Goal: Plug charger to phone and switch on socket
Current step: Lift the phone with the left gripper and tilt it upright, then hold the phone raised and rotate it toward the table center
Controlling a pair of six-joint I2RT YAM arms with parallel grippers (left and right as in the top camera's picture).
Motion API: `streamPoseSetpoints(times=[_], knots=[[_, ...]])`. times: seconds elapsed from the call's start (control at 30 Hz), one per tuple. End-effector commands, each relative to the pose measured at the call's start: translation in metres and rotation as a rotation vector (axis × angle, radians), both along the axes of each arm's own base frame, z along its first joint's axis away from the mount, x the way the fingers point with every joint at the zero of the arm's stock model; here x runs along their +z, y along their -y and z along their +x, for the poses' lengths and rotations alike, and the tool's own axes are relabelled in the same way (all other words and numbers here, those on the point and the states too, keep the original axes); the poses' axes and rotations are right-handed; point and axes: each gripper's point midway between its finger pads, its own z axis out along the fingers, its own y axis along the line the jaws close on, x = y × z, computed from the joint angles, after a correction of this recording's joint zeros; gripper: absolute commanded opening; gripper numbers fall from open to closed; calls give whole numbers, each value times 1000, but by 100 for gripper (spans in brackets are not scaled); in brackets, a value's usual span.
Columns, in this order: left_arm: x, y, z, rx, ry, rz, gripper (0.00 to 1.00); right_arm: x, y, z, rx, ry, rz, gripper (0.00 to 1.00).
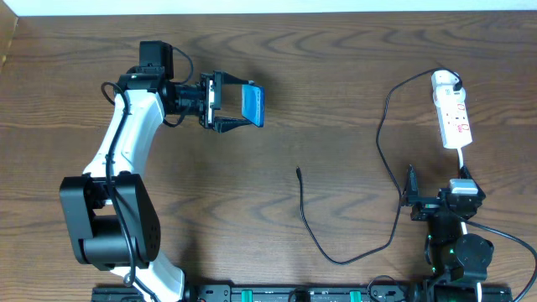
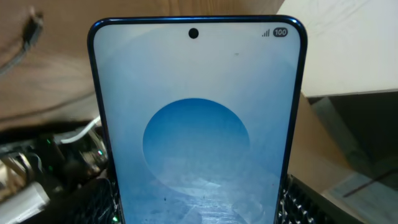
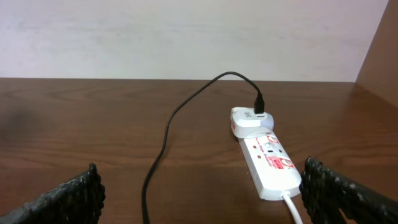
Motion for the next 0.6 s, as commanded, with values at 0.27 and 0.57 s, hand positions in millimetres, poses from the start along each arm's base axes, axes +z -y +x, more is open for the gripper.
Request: streamPoseSetpoints(times=[0.27, 0.57], knots=[[38, 7, -11, -32, -83, -192, 7, 0, -1, 0, -1, 2, 12, 99], [38, 7, -11, -30, -89, -192, 8, 0, -1, 0, -1, 2, 12, 99]])
